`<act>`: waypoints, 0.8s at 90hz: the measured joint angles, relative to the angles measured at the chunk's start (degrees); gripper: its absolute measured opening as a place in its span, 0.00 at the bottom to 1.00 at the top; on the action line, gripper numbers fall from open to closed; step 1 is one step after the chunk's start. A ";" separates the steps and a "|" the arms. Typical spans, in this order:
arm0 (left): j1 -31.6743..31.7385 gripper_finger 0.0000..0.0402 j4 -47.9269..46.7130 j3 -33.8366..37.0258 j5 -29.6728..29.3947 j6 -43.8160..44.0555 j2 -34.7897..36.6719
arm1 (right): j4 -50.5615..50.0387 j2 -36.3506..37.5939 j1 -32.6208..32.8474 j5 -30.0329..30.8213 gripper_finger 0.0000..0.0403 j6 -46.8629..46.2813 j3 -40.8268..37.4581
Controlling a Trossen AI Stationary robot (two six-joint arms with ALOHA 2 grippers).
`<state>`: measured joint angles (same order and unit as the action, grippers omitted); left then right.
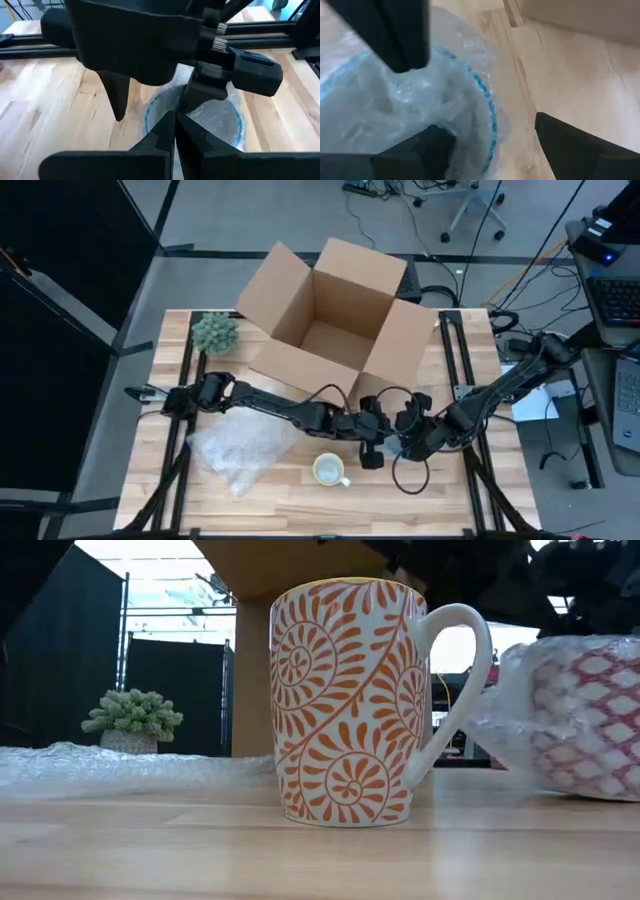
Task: Wrap mug
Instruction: Wrap the red mug with bubble wrap
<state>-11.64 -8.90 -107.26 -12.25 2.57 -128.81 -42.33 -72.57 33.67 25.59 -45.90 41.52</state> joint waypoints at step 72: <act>-0.11 0.00 3.21 -0.13 2.70 1.24 -1.62 | 1.95 -2.50 0.02 -0.20 0.64 -0.68 -0.04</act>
<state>-11.75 -5.69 -107.39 -9.55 3.81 -130.44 -40.39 -75.07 33.69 25.39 -46.59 41.47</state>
